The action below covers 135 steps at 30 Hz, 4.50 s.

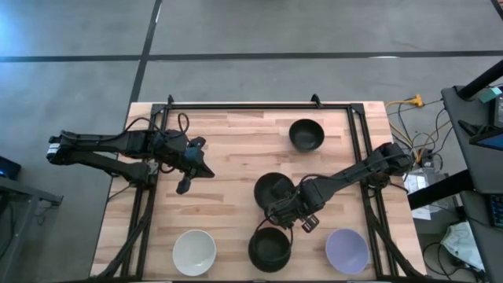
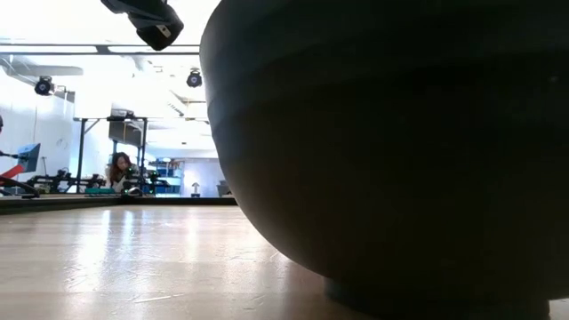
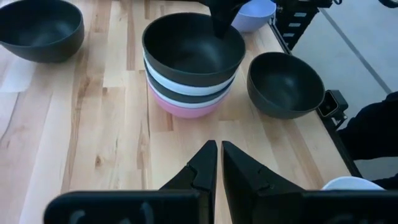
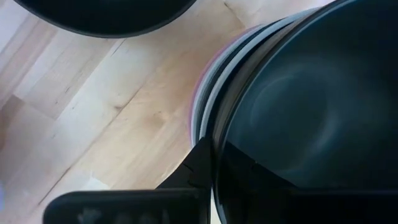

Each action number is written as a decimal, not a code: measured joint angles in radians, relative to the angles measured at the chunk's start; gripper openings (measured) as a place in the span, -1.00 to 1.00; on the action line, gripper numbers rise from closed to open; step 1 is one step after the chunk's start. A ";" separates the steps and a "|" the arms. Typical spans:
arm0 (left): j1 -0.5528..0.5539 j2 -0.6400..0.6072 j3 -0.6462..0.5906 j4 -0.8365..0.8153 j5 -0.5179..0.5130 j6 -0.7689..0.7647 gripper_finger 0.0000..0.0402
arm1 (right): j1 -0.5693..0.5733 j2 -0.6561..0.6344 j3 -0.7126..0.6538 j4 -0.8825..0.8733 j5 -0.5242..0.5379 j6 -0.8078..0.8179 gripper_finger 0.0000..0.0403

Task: Nest bowls inside each other
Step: Stack the black bowl on top of the white bowl, then stack the black bowl on top of the black bowl

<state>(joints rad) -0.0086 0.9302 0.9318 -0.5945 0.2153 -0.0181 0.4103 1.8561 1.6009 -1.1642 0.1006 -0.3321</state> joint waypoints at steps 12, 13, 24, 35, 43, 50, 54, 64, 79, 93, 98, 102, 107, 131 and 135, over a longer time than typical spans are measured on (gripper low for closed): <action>0.000 0.000 0.000 0.000 0.000 0.019 -0.96 | -0.019 -0.005 0.000 0.001 -0.028 0.131 -0.74; 0.000 0.000 0.000 0.000 0.000 0.025 -0.96 | -0.019 -0.006 0.000 0.001 -0.029 0.135 -0.70; 0.000 0.000 0.000 0.000 0.000 0.026 -0.96 | -0.018 -0.051 0.000 0.000 -0.029 0.150 -0.45; 0.000 0.001 0.000 0.001 0.000 0.059 -0.96 | -0.018 -0.071 0.031 0.004 -0.036 0.246 -0.86; 0.000 0.001 0.000 0.001 0.000 0.081 -0.96 | -0.018 -0.071 0.006 0.005 -0.059 0.246 -0.96; 0.000 0.001 0.000 0.001 0.000 0.086 -0.96 | -0.018 -0.071 0.008 0.023 -0.058 0.254 -0.96; 0.000 0.001 -0.001 0.001 0.000 0.087 -0.96 | -0.018 -0.073 0.009 0.021 -0.055 0.254 -0.96; 0.000 0.001 0.030 0.080 0.000 0.077 -0.96 | -0.151 -0.259 0.147 0.009 0.242 0.675 -0.96; 0.001 0.077 0.025 0.411 -0.118 0.077 -0.96 | -0.305 -0.897 -0.378 0.159 0.670 1.601 -0.96; 0.001 0.180 0.061 0.470 -0.118 0.073 -0.96 | -0.503 -0.909 -0.600 0.161 0.373 1.235 -0.84; 0.001 0.208 0.093 0.477 -0.118 0.073 -0.96 | -0.580 -0.799 -0.559 0.155 0.164 0.922 -0.62; 0.001 0.230 0.122 0.478 -0.117 0.057 -0.96 | -0.595 -0.702 -0.502 0.133 0.128 0.686 -0.43; 0.001 0.236 0.127 0.472 -0.116 -0.034 -0.96 | -0.594 -0.581 -0.416 0.069 0.126 0.445 -0.24; -0.001 0.217 0.126 0.473 -0.114 -0.083 -0.96 | -0.765 -0.306 -0.393 0.100 -0.088 0.112 0.26; -0.001 0.216 0.126 0.472 -0.114 -0.083 -0.96 | -0.790 -0.282 -0.393 0.126 -0.177 0.116 0.23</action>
<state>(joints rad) -0.0093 1.1465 1.0573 -0.1223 0.1017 -0.1009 -0.3795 1.5743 1.2083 -1.0386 -0.0761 -0.2165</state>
